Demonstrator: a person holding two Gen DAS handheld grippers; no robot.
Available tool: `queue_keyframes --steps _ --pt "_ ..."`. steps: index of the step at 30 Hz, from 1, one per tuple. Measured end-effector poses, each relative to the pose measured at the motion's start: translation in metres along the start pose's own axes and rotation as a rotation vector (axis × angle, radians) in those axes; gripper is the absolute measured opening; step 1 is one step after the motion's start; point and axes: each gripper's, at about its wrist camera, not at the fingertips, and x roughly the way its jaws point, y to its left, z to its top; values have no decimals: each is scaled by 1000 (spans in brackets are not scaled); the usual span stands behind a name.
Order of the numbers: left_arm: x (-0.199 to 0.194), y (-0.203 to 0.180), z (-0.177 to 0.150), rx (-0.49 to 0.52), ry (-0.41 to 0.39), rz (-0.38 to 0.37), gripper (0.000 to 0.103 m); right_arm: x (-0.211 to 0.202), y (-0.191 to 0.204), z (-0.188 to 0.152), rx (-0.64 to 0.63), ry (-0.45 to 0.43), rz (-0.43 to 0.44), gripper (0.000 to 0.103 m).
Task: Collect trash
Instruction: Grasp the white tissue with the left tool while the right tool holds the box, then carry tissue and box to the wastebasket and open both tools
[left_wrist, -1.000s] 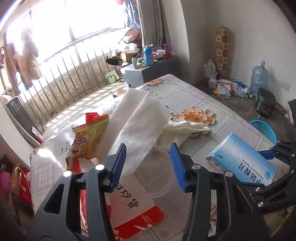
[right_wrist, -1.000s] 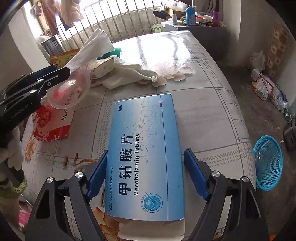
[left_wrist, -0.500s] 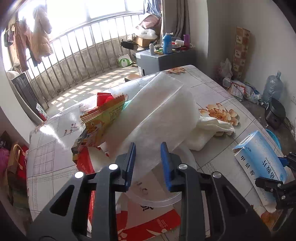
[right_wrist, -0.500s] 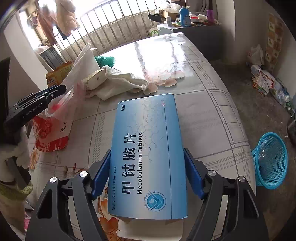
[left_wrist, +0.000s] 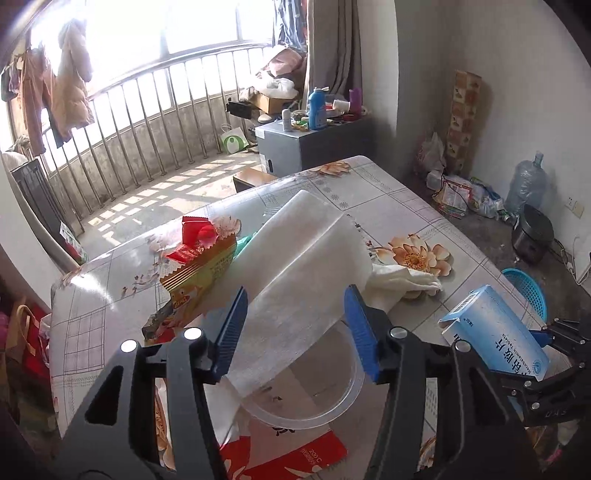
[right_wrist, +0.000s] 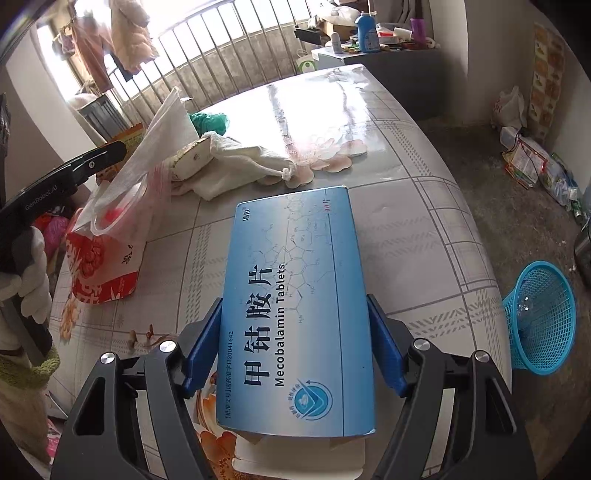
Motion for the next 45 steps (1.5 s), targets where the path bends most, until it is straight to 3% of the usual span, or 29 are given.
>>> queue_keyframes --steps 7,11,14,19,29,38,45 --pt "54 -7 13 26 124 42 49 -1 -4 0 20 -2 22 70" --pt "65 -1 12 -3 161 16 12 -3 -6 1 28 -5 34 69" --pt "63 3 10 -4 152 26 1 -3 -9 2 43 -9 51 68" --pt "36 13 14 -47 97 6 1 -8 -15 4 81 -28 94 68" --pt "-56 32 21 -128 -65 -72 1 -38 -18 7 119 -109 146 68" --pt "-126 20 35 -159 -200 -283 1 -81 -30 0 183 -218 187 68" --pt "-116 -42 41 -109 -160 -451 1 -125 -67 -17 275 -326 130 68"
